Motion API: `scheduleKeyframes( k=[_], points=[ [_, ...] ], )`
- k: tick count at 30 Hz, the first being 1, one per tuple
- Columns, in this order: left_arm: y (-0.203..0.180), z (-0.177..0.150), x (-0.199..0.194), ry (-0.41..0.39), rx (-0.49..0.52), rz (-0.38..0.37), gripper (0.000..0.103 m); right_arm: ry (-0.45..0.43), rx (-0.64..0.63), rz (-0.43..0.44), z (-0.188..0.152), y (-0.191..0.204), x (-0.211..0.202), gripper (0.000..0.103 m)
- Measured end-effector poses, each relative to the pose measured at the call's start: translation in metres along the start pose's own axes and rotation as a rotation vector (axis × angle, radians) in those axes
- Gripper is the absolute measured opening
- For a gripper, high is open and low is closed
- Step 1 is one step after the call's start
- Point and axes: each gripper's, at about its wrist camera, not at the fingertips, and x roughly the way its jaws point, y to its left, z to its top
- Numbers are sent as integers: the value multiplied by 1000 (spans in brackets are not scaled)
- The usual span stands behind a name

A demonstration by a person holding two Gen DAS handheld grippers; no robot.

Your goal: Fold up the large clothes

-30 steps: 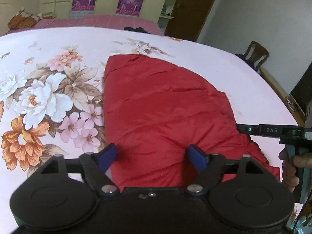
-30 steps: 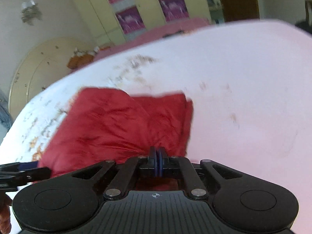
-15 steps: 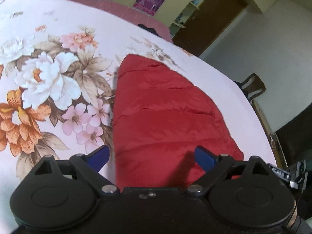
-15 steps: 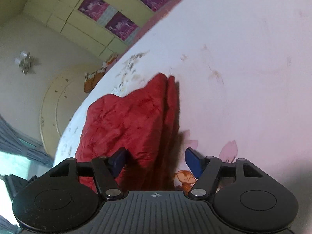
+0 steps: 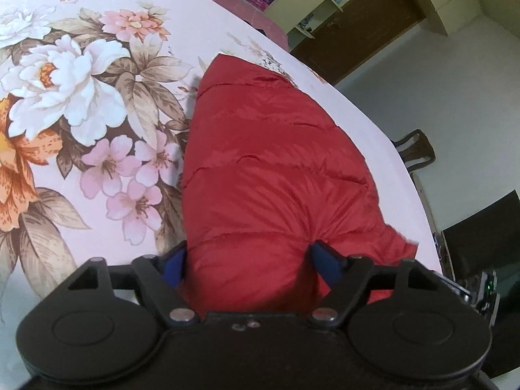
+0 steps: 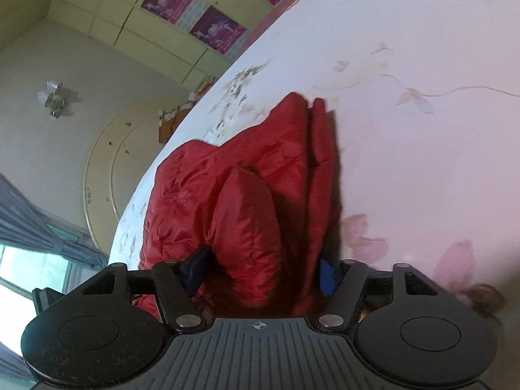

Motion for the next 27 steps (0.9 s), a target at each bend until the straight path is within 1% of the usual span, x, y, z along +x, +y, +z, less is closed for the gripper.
scheduleKeyframes(
  k=[1, 3, 4, 7, 10, 14, 18, 21, 24, 27],
  points=[
    [-1, 1, -1, -2, 6, -8, 70, 2, 6, 3, 0, 2, 1, 40],
    [-6, 1, -9, -10, 30, -23, 65, -2, -3, 4, 0, 8, -2, 31],
    [-8, 1, -13, -15, 45, -27, 63, -8, -14, 3, -1, 13, -6, 29],
    [-14, 3, -29, -34, 85, -42, 61, -26, -38, 6, -4, 27, -15, 27],
    [-17, 6, -51, -75, 118, -69, 61, -43, -79, 6, -11, 48, -20, 26],
    [-3, 20, -79, -118, 148, -98, 61, -74, -116, 7, -21, 86, -12, 27],
    [33, 46, -111, -141, 160, -110, 61, -97, -159, 3, -37, 140, 23, 27],
    [75, 71, -139, -148, 157, -108, 61, -105, -186, -3, -53, 182, 63, 27],
    [119, 98, -165, -157, 168, -90, 61, -95, -214, -10, -67, 224, 113, 27],
    [168, 124, -185, -155, 143, -69, 61, -66, -232, -18, -78, 259, 171, 27]
  ],
)
